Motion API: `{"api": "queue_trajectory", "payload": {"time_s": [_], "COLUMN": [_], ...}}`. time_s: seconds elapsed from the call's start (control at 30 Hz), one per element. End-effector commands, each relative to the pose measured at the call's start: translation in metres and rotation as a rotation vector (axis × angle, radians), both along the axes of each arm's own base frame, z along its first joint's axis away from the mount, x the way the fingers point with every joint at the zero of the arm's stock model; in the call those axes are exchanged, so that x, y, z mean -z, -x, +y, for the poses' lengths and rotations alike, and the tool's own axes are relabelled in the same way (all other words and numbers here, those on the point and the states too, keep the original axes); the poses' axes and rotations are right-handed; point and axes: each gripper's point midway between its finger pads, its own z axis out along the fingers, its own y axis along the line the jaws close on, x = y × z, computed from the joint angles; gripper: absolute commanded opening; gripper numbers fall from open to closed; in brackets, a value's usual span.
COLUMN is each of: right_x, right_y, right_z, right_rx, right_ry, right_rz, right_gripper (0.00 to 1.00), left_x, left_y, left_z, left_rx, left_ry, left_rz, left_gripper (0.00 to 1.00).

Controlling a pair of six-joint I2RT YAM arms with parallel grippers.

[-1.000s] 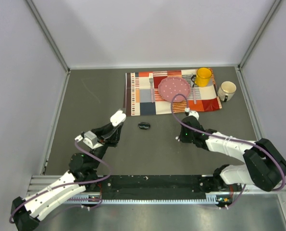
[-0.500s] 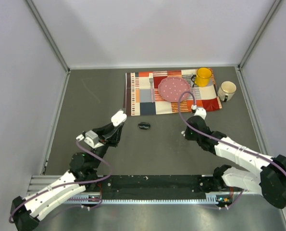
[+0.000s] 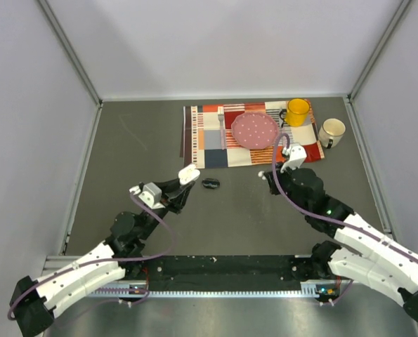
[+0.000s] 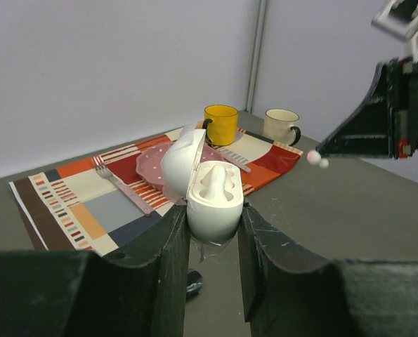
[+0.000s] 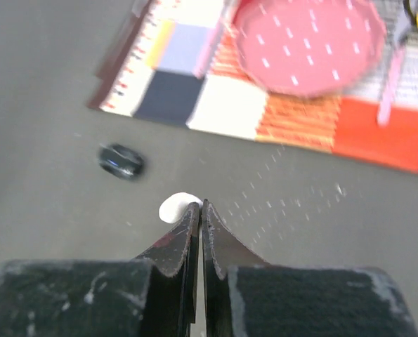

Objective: Insert the wireless bluetooth earbuds into the charging case
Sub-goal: Place the earbud in the charging case.

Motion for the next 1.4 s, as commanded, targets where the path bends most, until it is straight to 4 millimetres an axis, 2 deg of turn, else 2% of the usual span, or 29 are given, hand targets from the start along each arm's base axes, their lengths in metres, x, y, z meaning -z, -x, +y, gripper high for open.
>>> {"api": "queue_trajectory", "payload": {"time_s": [0.0, 0.07, 0.13, 0.17, 0.27, 0.4, 0.6, 0.87, 1.03, 1.37], "right_x": [-0.087, -0.109, -0.122, -0.13, -0.147, -0.159, -0.178, -0.172, -0.17, -0.152], "right_y": [0.002, 0.009, 0.014, 0.023, 0.027, 0.043, 0.057, 0.074, 0.083, 0.092], "right_z": [0.026, 0.042, 0.049, 0.062, 0.07, 0.093, 0.107, 0.141, 0.152, 0.17], "right_rx": [-0.121, -0.162, -0.178, -0.222, -0.204, -0.256, -0.251, -0.368, -0.428, -0.527], "right_ry": [-0.012, -0.032, -0.006, 0.006, 0.06, 0.11, 0.07, 0.027, -0.025, 0.031], "right_rz": [-0.282, -0.354, -0.417, -0.465, -0.567, -0.668, -0.775, -0.807, -0.812, -0.831], "right_gripper": [0.0, 0.0, 0.0, 0.0, 0.0, 0.0, 0.0, 0.0, 0.0, 0.0], "left_x": [-0.033, -0.034, -0.037, -0.036, -0.037, -0.038, -0.04, -0.045, -0.051, -0.053], "left_y": [0.009, 0.009, 0.011, 0.011, 0.012, 0.015, 0.018, 0.025, 0.032, 0.035], "left_z": [-0.009, -0.012, -0.014, -0.016, -0.022, -0.032, -0.037, -0.039, -0.041, -0.041], "left_rx": [0.068, 0.08, 0.098, 0.102, 0.13, 0.176, 0.208, 0.246, 0.283, 0.298], "left_ry": [0.057, 0.055, 0.059, 0.056, 0.059, 0.045, 0.042, 0.074, 0.09, 0.098], "left_rz": [-0.054, -0.056, -0.061, -0.06, -0.057, -0.055, -0.057, -0.07, -0.092, -0.107], "left_gripper": [0.0, 0.0, 0.0, 0.0, 0.0, 0.0, 0.0, 0.0, 0.0, 0.0]}}
